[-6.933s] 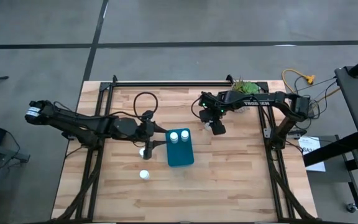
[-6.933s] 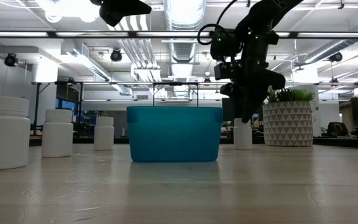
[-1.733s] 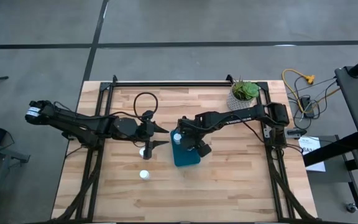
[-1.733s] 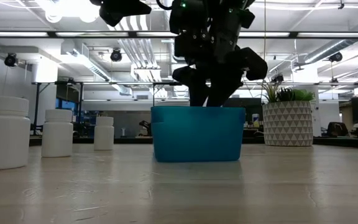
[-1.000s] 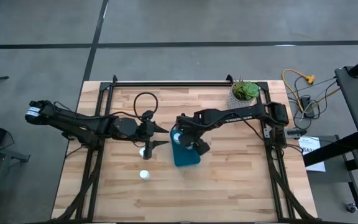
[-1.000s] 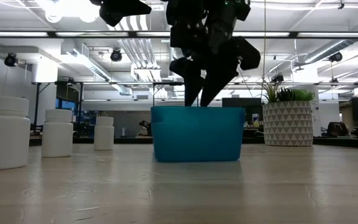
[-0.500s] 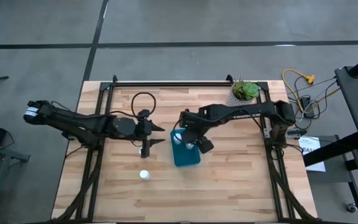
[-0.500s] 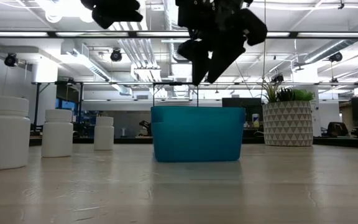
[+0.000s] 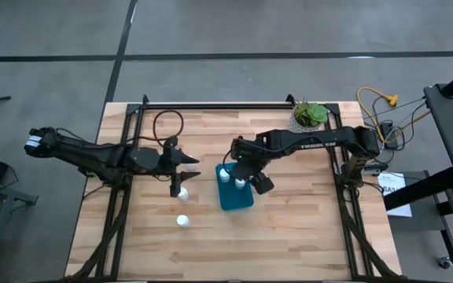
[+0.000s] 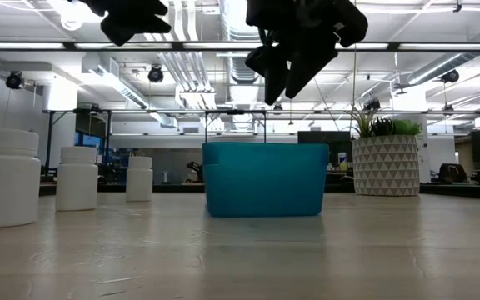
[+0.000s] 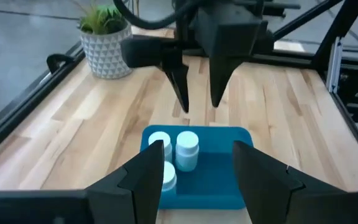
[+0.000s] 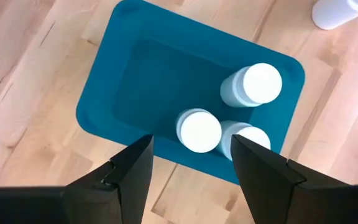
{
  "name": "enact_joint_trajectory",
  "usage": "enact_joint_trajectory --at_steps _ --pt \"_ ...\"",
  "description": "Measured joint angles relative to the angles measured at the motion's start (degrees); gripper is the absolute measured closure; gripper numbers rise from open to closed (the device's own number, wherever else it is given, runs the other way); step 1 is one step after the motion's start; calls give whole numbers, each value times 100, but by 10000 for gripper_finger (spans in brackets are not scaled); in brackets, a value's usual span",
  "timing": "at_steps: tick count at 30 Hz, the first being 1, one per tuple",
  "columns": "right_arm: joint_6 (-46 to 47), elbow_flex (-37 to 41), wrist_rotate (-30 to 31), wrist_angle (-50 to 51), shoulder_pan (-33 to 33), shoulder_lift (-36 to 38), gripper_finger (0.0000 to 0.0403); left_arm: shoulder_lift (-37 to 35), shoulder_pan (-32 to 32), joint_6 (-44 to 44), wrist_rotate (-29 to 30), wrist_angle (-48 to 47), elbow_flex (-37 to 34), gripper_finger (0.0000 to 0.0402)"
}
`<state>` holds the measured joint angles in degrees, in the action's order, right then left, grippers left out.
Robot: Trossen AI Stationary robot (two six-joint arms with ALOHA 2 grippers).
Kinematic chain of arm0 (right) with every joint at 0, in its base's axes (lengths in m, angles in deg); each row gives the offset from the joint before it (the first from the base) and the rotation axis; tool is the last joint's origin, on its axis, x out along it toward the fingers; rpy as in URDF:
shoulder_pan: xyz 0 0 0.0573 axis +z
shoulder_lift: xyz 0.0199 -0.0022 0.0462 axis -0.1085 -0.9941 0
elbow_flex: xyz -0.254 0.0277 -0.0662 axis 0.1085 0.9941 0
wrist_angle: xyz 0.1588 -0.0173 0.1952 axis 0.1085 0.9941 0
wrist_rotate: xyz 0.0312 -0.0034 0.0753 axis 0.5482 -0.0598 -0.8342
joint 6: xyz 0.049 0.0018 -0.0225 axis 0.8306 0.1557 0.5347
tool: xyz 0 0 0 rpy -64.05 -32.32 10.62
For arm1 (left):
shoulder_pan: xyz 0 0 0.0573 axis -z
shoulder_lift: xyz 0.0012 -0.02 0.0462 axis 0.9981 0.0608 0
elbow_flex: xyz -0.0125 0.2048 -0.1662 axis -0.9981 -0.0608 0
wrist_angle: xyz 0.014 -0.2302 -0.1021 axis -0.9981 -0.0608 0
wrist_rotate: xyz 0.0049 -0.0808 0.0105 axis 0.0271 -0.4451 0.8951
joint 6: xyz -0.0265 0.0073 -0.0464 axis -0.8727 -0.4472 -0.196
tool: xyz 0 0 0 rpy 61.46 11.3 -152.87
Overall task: Pick and place pill bottles into a basket
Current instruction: Put the white pill bottle into the blue bin
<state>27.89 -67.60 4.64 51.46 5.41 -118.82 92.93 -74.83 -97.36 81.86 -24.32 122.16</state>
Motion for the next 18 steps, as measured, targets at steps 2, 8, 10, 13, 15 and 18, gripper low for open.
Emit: enact_joint_trajectory --at_steps 2,8,10,13,15,18 --pt "-6 50 -7 -4 0 5 195 -88 25 -71 10 14 -17 229" --pt "-11 254 -16 -138 -8 7 197 -147 240 -157 14 19 -64 229" --pt "-8 307 -91 -228 -29 11 199 -151 340 -143 20 108 -64 229" --pt "-58 441 -301 -508 -101 83 200 -158 482 -122 62 263 -61 229" --pt "-92 584 -305 -704 -175 193 200 -166 567 -120 132 231 -60 229" --pt "-30 860 -303 -959 -292 487 200 -199 720 -131 324 240 -60 229"
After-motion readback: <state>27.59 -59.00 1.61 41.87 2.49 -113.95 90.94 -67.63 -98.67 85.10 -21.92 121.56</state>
